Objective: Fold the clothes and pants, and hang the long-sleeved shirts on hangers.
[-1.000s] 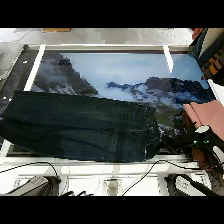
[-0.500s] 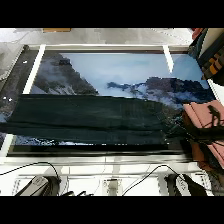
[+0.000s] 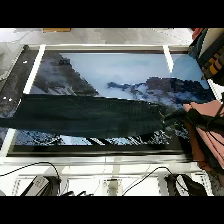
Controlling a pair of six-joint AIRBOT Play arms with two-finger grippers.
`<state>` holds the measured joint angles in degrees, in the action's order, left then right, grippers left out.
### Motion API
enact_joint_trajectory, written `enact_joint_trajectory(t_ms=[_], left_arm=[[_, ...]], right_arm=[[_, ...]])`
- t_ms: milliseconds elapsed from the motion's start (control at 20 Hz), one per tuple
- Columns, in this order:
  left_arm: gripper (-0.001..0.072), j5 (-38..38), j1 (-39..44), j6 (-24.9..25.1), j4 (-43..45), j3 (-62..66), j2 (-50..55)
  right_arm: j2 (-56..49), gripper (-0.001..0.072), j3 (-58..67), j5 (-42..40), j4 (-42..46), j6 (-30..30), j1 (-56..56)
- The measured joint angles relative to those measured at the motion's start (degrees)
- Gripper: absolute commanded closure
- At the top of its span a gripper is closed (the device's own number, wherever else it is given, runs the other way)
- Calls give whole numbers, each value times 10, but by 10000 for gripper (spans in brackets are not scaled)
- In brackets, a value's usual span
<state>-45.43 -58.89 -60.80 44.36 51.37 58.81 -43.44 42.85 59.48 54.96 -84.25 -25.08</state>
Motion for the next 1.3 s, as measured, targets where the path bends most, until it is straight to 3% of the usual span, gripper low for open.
enact_joint_trajectory(t_ms=[400, 600, 650, 700, 750, 800, 950, 1100, 1200, 1300], left_arm=[[692, 270, 175, -5, -52, 0, 97], [688, 352, 228, -5, -96, 3, 168], [619, 361, 239, -6, -102, 5, 180], [345, 369, 250, -5, -107, 8, 191], [30, 376, 260, -5, -110, 11, 199], [4, 381, 267, -5, -112, 16, 204], [4, 386, 281, 7, -110, 33, 206], [41, 373, 279, 26, -50, 43, 168], [125, 340, 261, 32, 5, 45, 130], [124, 267, 221, 24, 52, 46, 99]], right_arm=[[-185, 696, 8, -376, -41, -176, 150], [-279, 696, 28, -480, -54, -236, 170], [-299, 691, 35, -492, -55, -243, 175], [-318, 562, 44, -502, -56, -248, 181], [-334, 229, 53, -511, -56, -252, 186], [-348, -7, 63, -520, -56, -254, 189], [-369, 15, 86, -523, -43, -257, 189], [-370, 18, 106, -500, -19, -257, 179], [-363, 20, 114, -476, -2, -257, 168], [-354, 20, 118, -449, 15, -257, 158]])
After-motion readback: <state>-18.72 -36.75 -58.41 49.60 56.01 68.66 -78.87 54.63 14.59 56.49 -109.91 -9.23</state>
